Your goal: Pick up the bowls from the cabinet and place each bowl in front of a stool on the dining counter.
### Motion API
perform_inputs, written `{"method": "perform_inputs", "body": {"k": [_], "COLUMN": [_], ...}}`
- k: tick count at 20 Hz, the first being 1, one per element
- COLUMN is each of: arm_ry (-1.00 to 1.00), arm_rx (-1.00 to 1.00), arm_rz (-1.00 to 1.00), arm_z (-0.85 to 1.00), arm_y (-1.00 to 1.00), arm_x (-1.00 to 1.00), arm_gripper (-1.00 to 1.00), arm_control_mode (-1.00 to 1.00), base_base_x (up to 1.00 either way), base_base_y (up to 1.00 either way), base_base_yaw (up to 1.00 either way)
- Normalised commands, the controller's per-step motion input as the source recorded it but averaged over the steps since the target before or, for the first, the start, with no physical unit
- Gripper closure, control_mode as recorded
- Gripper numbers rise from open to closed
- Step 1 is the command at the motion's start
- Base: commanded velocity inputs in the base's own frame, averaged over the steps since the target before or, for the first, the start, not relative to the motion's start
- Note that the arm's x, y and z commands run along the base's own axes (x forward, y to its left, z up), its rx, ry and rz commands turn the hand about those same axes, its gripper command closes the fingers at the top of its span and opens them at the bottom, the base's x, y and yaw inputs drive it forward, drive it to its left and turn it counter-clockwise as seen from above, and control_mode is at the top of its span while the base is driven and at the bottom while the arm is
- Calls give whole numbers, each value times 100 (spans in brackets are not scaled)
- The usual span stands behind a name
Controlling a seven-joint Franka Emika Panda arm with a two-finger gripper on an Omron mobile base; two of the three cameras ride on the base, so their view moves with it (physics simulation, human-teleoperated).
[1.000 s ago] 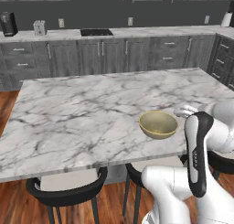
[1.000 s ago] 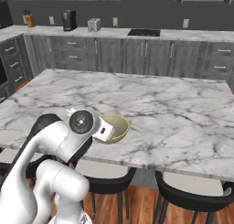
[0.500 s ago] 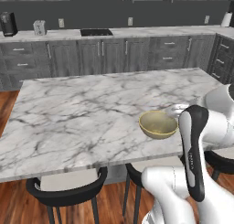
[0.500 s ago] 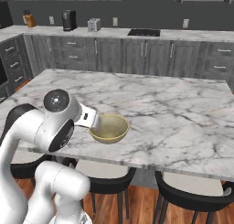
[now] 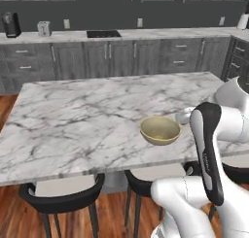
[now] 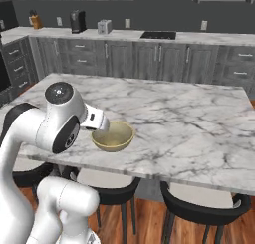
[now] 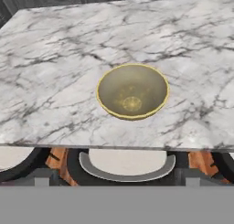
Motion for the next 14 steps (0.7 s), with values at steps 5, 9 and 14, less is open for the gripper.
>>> {"method": "perform_inputs", "body": {"k": [5,9,14], "arm_ry": [0,0,0], "arm_rx": [0,0,0], "arm_rz": [0,0,0], "arm_z": [0,0,0], "arm_y": [0,0,0], "arm_x": [0,0,0], "arm_gripper": [-100,-100,-100], "arm_control_mode": [100,100,100], "base_base_x": [-49,-28,-3], "base_base_y": [-96,-100,-100], "base_base_yaw": [0,0,-6]}}
